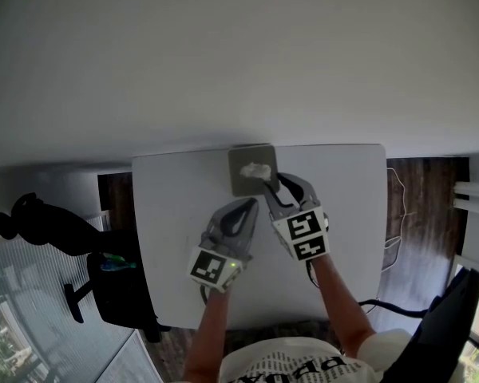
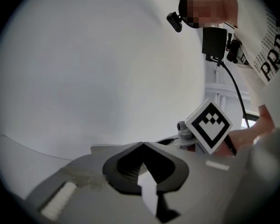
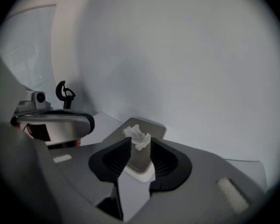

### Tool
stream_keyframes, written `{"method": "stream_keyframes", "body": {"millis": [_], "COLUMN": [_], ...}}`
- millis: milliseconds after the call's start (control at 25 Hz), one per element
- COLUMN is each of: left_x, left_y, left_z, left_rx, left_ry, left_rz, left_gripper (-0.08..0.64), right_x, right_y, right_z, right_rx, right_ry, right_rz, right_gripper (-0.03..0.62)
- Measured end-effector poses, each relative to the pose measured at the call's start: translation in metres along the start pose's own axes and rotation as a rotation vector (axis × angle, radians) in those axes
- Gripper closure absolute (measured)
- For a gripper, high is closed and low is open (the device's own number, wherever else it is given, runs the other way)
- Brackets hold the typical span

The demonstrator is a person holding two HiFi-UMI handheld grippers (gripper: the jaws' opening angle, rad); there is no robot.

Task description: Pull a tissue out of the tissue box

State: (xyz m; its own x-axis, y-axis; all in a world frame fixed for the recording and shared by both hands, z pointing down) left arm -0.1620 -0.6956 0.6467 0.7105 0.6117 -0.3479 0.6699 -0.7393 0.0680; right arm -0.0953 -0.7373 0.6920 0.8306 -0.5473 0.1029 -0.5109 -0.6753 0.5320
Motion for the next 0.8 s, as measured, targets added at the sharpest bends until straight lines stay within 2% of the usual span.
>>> {"method": "stream_keyframes", "body": {"millis": [440, 600, 680, 800], "left_x": [-0.006, -0.007, -0.008, -0.007], "left_y": [0.004, 0.005, 0.005, 0.004], "left_z": [-0.009, -0.009, -0.010, -0.010], "left_rx": [-0.007, -0.006, -0.008, -0.009], "left_ry": [-0.019, -0.024, -0.022, -0.019], "left_rz": [0.007, 0.007, 0.007, 0.007], "left_gripper": [0.569, 0.569, 0.569, 0.569], "right_x": [0.005, 0.004, 0.002, -0.002], "right_y": [0.018, 0.019, 0.020, 0.021], "right_z": [-0.009, -0.009, -0.010, -0.011], "right_rx": [-0.050, -0.062, -0.072, -0.069], "right_ry": [0.022, -0.033, -0.064, -0.056], "right_rz": [-0.002, -0.018, -0.017, 0.001], "right_gripper": [0.472, 0.486, 0.500, 0.548]}}
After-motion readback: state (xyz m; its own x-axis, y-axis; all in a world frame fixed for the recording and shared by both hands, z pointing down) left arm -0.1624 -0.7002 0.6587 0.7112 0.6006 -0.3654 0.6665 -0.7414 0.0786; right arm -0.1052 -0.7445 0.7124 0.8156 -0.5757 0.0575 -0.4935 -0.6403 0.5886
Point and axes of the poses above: the fingertips, and each gripper's own axes: y forward along the fingers, x to its right, z out of its top, the point moved 3 cm from there along -y, backward along the fingers, and after that the axes turned 5 degrees about x, right-handed, at the moved point
